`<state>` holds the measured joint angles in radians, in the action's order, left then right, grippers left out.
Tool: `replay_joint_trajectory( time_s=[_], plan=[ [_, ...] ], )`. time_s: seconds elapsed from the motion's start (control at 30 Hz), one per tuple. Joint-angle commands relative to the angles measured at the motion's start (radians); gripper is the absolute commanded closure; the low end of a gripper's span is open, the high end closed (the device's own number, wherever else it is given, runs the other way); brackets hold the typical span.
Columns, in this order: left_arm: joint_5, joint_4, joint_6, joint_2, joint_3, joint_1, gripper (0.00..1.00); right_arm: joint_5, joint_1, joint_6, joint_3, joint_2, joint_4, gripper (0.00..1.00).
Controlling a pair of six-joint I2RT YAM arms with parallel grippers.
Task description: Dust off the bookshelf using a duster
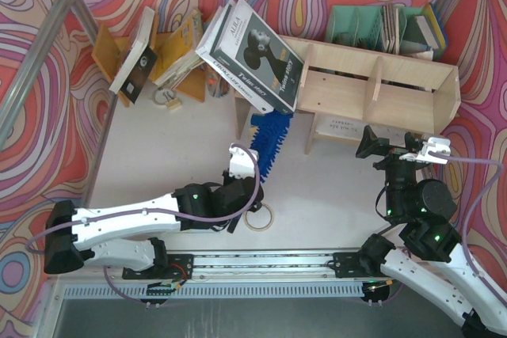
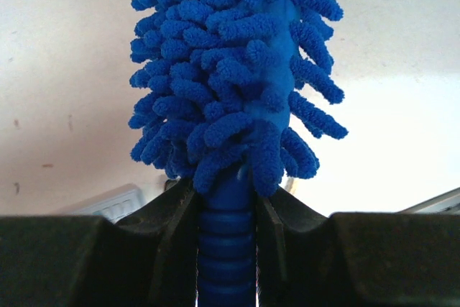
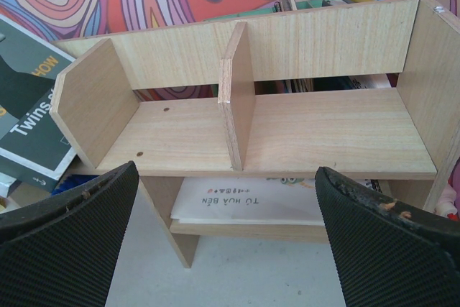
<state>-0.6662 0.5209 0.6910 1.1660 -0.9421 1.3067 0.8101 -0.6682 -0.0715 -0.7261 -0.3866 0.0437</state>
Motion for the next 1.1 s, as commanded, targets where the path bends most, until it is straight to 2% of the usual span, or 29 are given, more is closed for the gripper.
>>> replay_joint_trajectory(
  time_s=[0.0, 0.37, 0.8, 1.07],
  plan=[
    [0.024, -0.136, -0.046, 0.032, -0.059, 0.017, 1.0, -0.007, -0.002, -0.008, 0.004, 0.008, 0.019, 0.01],
    [0.069, -0.184, -0.056, 0.114, -0.106, 0.057, 1.0, -0.012, -0.002, -0.003, 0.002, 0.007, 0.015, 0.01],
    [0.126, -0.21, -0.049, 0.242, -0.043, 0.057, 1.0, -0.014, -0.002, -0.003, 0.002, 0.002, 0.013, 0.01],
    [0.126, -0.172, -0.06, 0.27, -0.077, 0.052, 1.0, -0.014, -0.002, -0.003, 0.003, 0.0, 0.015, 0.01]
  ],
)
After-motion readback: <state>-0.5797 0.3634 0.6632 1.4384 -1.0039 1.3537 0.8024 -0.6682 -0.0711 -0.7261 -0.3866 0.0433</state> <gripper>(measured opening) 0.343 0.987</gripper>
